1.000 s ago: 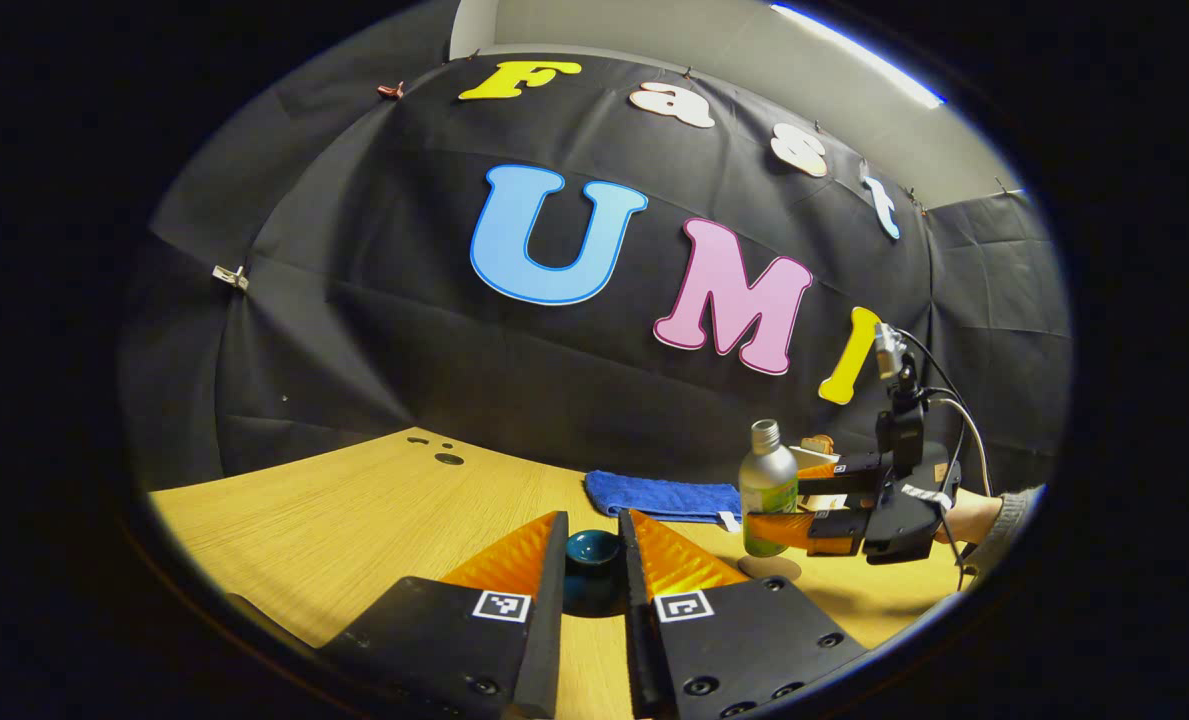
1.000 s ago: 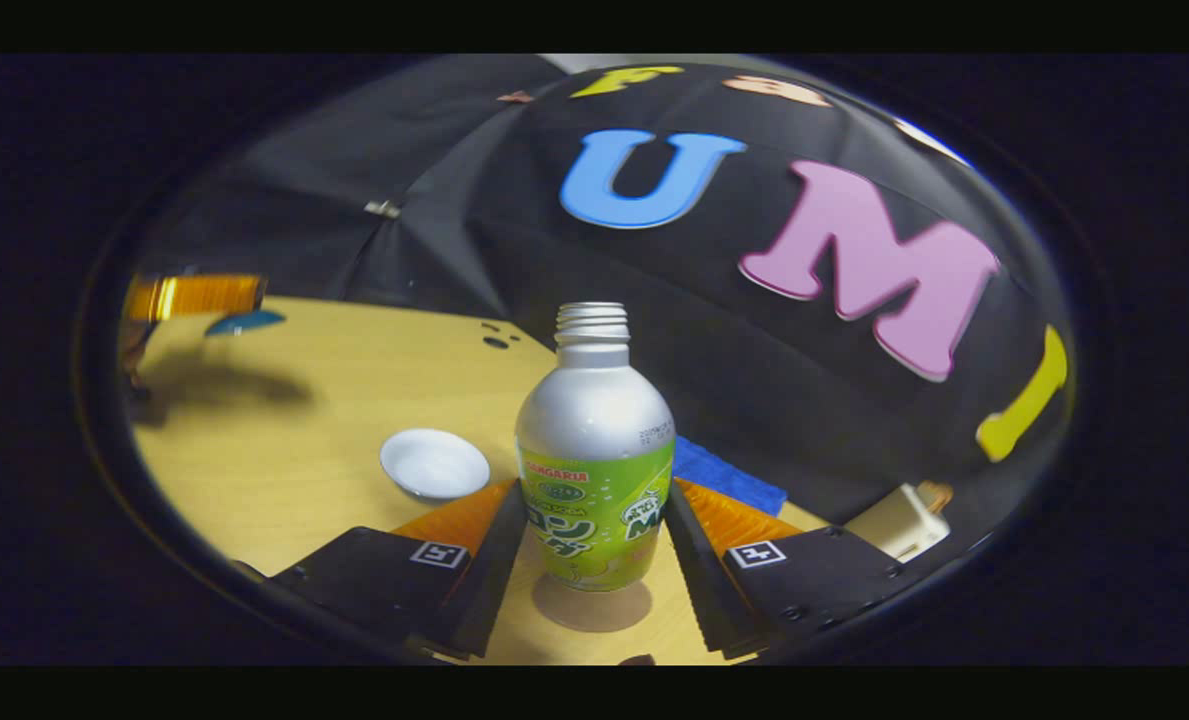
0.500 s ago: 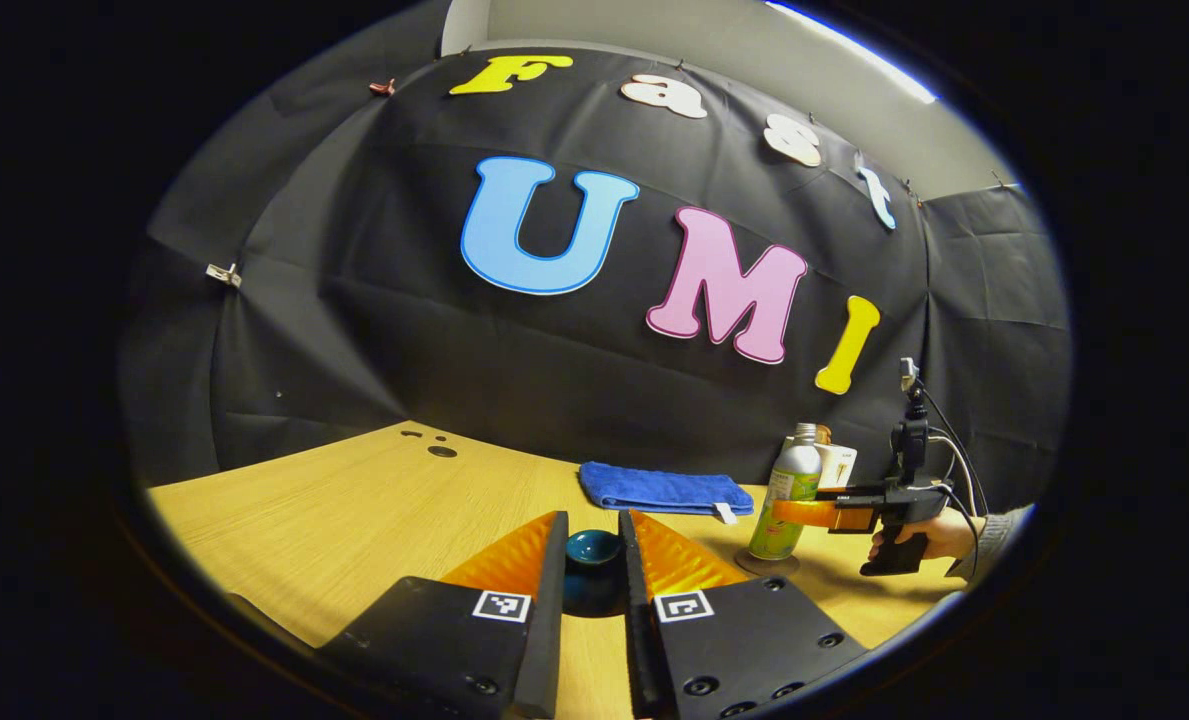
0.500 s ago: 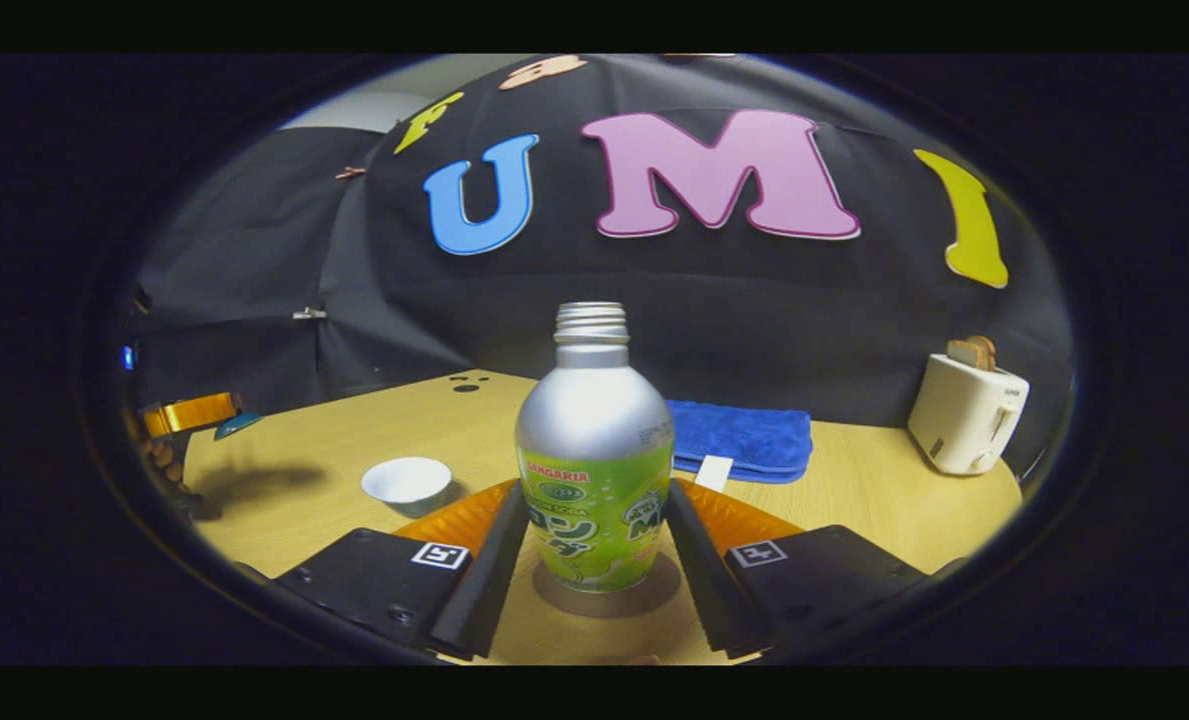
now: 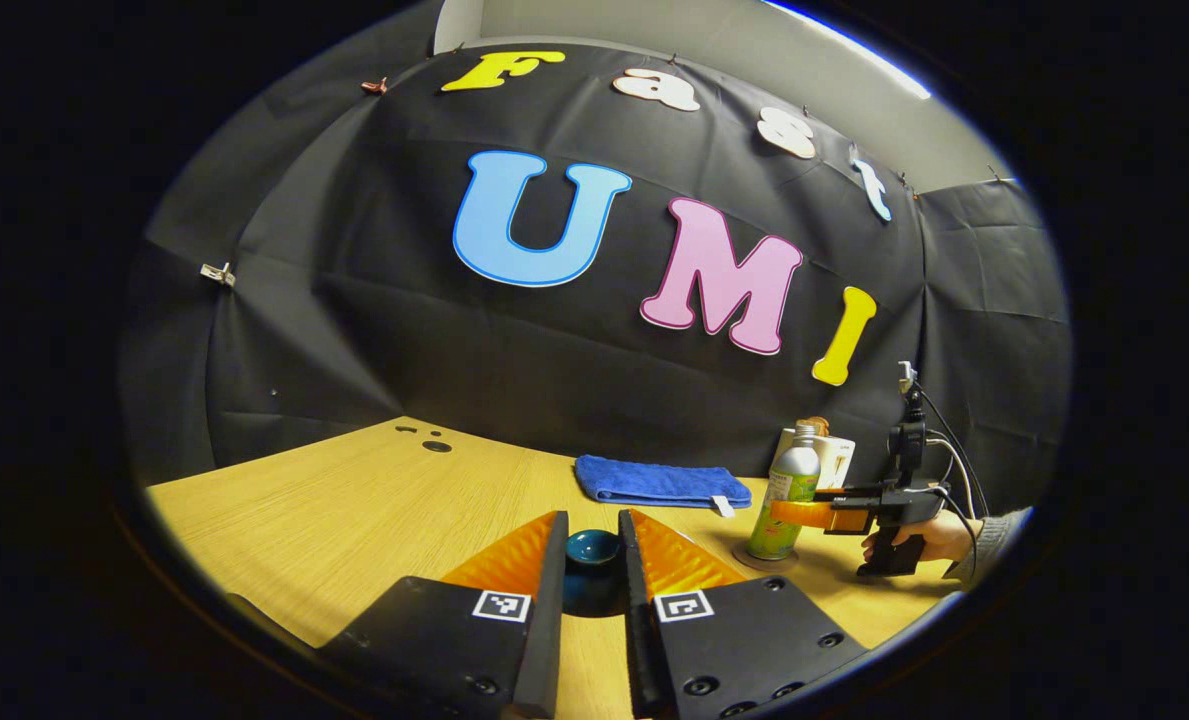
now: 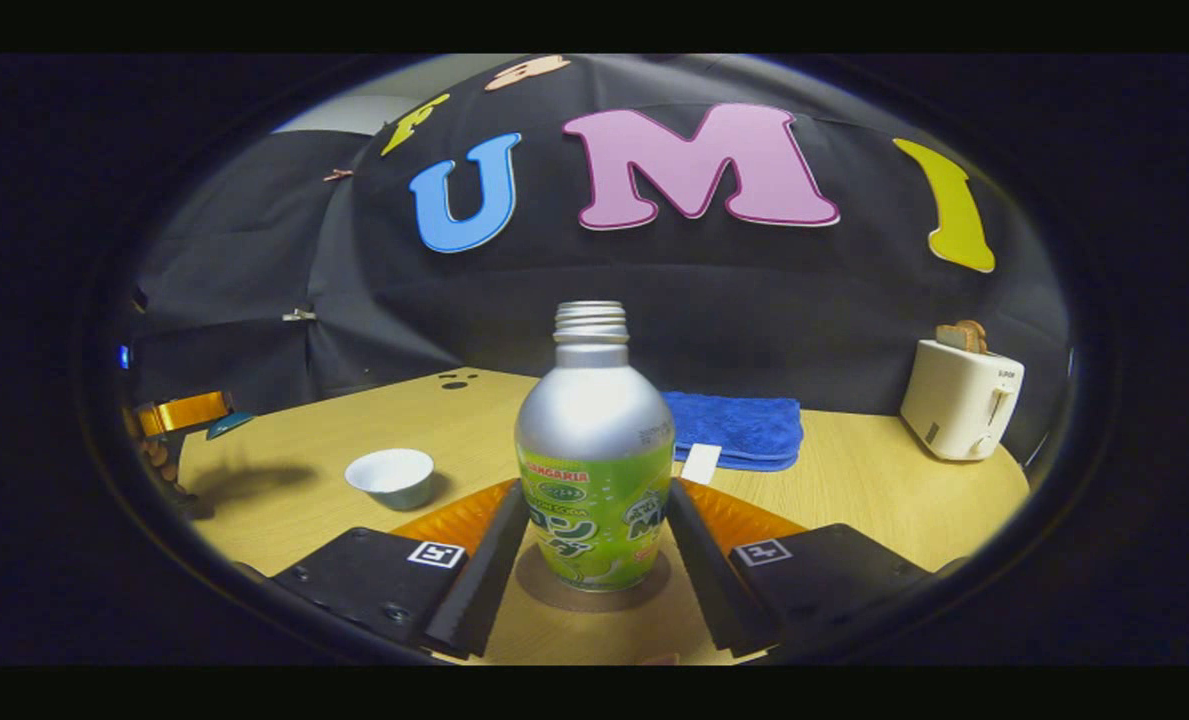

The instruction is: Open the teacup lid with one hand, grasp the water bottle and pour water into the teacup with the other hand; after pouring, place the water bottle on the coaster and then close the teacup lid.

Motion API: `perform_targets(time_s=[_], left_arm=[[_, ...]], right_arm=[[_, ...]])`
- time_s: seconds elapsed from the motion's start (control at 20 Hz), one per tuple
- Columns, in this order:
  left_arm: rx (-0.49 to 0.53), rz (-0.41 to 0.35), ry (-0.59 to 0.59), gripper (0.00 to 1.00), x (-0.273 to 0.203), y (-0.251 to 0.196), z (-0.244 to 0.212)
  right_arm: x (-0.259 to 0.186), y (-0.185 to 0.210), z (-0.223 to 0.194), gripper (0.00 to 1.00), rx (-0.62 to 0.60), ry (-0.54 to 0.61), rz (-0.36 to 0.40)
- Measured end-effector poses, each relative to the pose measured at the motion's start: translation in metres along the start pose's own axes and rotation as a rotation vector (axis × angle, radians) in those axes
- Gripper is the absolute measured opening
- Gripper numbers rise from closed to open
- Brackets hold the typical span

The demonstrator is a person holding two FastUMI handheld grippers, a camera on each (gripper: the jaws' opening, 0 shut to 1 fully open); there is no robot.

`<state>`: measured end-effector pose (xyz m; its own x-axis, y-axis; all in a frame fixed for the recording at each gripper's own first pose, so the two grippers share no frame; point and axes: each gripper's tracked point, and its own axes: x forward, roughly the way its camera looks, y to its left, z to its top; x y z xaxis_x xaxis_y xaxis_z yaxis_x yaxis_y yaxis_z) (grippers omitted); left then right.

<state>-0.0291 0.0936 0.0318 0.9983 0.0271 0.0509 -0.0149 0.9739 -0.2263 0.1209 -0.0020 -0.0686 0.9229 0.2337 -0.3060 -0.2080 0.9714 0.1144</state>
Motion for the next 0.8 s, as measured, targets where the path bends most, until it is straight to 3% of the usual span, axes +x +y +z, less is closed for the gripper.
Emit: perform_targets(time_s=[0.35,0.55,0.6,0.8], left_arm=[[0.020,-0.012,-0.004,0.31,-0.002,-0.015,0.001],[0.043,-0.021,-0.008,0.31,0.002,-0.030,-0.001],[0.046,-0.027,-0.010,0.31,0.004,-0.034,-0.001],[0.073,-0.060,-0.018,0.31,0.022,-0.051,0.002]], right_arm=[[-0.010,-0.004,0.001,0.92,-0.017,-0.011,-0.010],[-0.029,-0.005,-0.005,0.91,-0.005,-0.014,-0.001],[-0.035,-0.007,-0.007,0.94,-0.012,-0.017,-0.008],[-0.063,-0.008,-0.012,0.94,-0.083,-0.053,-0.042]])
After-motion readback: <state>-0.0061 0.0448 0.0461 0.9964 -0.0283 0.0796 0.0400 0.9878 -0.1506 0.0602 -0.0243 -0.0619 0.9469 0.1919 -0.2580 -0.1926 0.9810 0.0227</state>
